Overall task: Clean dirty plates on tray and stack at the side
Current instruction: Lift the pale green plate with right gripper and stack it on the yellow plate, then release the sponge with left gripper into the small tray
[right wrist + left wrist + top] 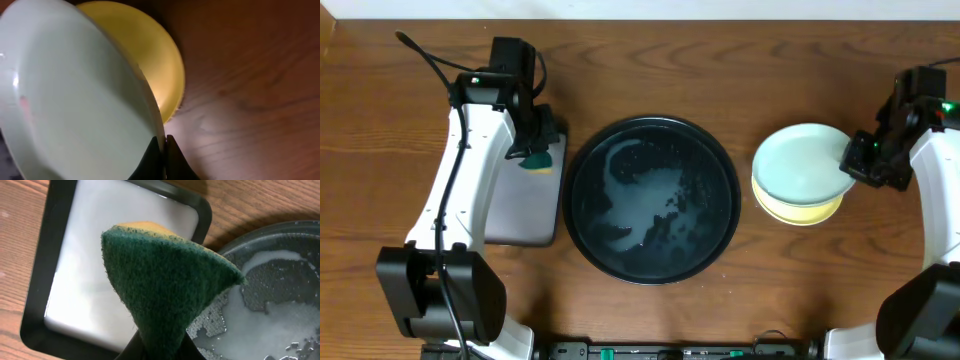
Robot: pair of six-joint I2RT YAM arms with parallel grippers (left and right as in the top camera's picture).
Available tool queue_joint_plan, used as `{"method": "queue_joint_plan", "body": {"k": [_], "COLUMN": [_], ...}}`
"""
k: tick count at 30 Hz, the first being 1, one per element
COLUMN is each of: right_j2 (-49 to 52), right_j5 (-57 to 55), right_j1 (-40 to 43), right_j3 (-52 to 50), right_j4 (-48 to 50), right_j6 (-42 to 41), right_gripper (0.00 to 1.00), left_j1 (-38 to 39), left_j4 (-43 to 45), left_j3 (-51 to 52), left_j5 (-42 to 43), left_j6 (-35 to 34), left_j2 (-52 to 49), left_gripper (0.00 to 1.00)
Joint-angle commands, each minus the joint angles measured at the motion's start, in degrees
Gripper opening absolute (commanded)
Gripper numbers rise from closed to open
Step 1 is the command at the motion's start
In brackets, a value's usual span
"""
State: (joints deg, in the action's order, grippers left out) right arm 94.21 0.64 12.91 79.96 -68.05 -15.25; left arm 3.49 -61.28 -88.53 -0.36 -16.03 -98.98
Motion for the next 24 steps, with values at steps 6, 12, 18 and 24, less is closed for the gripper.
{"method": "queue_joint_plan", "body": {"k": [6, 12, 18, 24], "right_j2": [-0.87, -0.87, -0.9, -0.9], "right_j5": [-3.65, -3.41, 6.75, 10.56], "right_j1": [0.5, 0.48, -2.69, -11.91], "right_j3": [-9.38, -11.34, -5.01, -0.04], "right_j4": [7.65, 12.66, 12.09, 14.32], "right_j6": [0.5, 0.59, 6.36, 6.75], "right_gripper": [0.01, 0.32, 0.51, 0.62], "left_j1": [-2.36, -2.62, -3.37, -5.53], "left_j4": [-0.15, -0.15, -0.15, 0.48], "left_j3": [0.46, 0.46, 0.46, 1.46], "left_j5": [-0.79, -0.79, -0.76, -0.74], "left_j6": [1.03, 1.49, 3.02, 7.54], "left_j2": [-0.2, -0.22, -0.35, -2.6], "left_gripper": [0.08, 0.07, 0.07, 0.07]}}
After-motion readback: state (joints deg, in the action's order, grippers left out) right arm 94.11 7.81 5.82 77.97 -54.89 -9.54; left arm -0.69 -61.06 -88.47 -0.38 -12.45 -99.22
